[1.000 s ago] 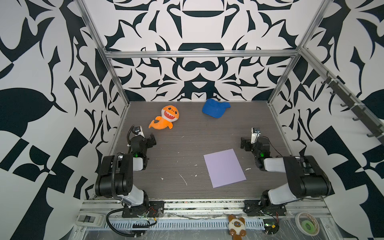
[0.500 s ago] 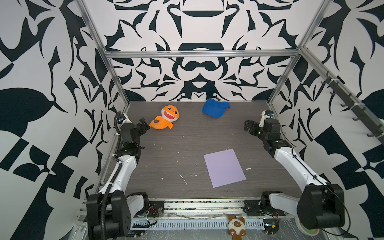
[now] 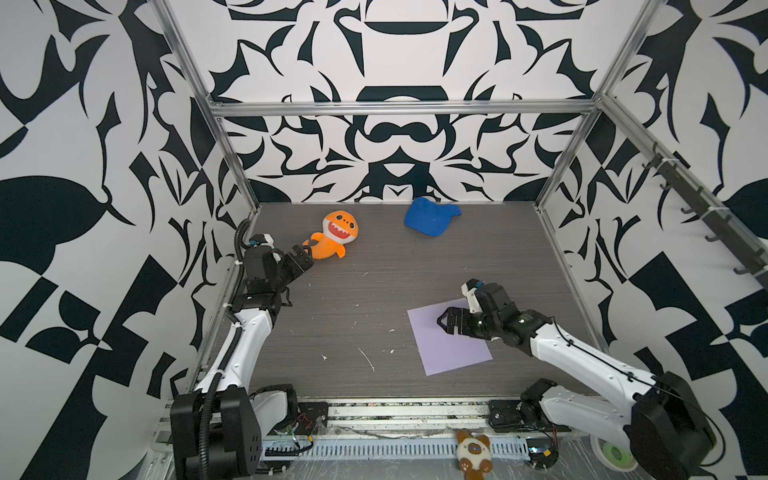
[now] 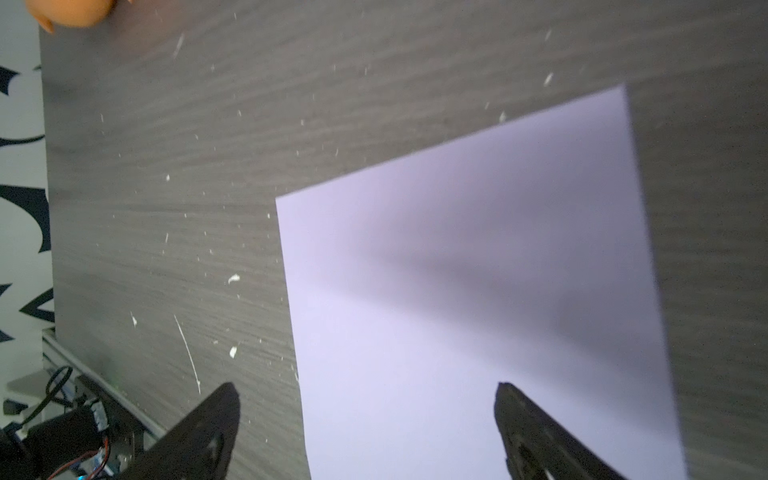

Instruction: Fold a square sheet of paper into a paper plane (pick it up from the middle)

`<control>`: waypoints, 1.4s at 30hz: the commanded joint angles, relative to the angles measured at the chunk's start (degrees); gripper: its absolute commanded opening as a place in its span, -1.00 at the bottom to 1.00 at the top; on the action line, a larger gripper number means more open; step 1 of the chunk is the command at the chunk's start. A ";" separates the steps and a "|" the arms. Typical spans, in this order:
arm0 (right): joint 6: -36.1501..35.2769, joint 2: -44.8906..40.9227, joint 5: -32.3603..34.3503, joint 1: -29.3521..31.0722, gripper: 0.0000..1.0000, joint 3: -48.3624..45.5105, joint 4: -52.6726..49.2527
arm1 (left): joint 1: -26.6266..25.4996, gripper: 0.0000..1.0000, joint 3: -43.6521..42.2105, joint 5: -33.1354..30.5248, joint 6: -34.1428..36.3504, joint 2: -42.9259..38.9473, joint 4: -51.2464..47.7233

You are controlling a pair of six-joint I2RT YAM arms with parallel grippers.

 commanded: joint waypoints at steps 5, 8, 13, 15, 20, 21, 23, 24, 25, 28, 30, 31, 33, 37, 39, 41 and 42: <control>6.43 3.51 -2.42 4.61 0.86 -1.45 2.58 | -0.14 0.99 0.14 2.01 -1.18 1.49 -0.80; 6.65 5.31 -2.42 5.91 0.86 -1.25 3.74 | -0.15 0.99 0.13 1.95 -1.18 1.77 -0.89; 6.80 8.95 -2.68 6.79 0.86 -0.56 4.81 | -0.16 0.99 0.29 1.86 -1.00 2.38 -1.15; 6.58 10.55 -2.21 6.81 0.86 -0.07 5.26 | -0.08 0.99 0.43 1.79 -0.79 2.57 -1.36; 7.99 15.45 -1.63 7.35 0.86 1.14 10.52 | -0.10 0.99 1.36 2.09 -0.26 3.41 -2.54; 8.34 17.10 -1.54 7.66 0.86 1.71 12.22 | -0.13 0.99 1.73 2.15 -0.09 3.61 -3.10; 8.92 20.97 -1.69 7.98 0.86 3.44 15.32 | -0.12 0.99 2.08 2.16 -0.04 3.97 -3.90; 9.03 23.91 -2.01 8.23 0.86 4.80 16.78 | -0.09 0.98 2.24 2.21 -0.03 4.14 -4.28; 9.16 26.26 -2.36 8.42 0.86 6.30 17.45 | -0.15 0.99 2.43 2.22 -0.08 4.41 -4.76; 9.21 33.79 -4.77 9.54 0.84 13.05 19.23 | -0.20 0.98 2.97 2.85 -1.04 5.35 -6.43; 9.22 37.81 -5.34 10.59 0.83 16.86 19.59 | -0.44 0.99 3.45 3.73 -1.85 6.24 -7.78; 9.30 39.17 -5.55 10.86 0.83 18.12 20.22 | -0.78 0.99 3.65 3.84 -2.12 6.62 -8.59; 9.77 41.63 -7.07 11.14 0.82 20.68 22.31 | -1.83 0.99 3.88 3.62 -3.16 7.47 -9.85; 9.31 41.25 -8.09 11.09 0.82 24.14 24.73 | -6.54 0.99 4.15 2.41 -6.72 10.01 -11.17; 7.11 38.26 -6.81 10.43 0.85 25.74 22.16 | -10.97 0.99 5.57 0.21 -8.00 12.03 -13.71; 4.45 34.68 -4.61 9.16 0.90 25.43 19.98 | -16.10 0.99 7.96 -3.99 -9.46 14.17 -17.61; 2.92 32.87 -3.26 8.04 0.93 24.82 18.56 | -18.74 0.99 9.52 -6.03 -10.18 15.68 -19.99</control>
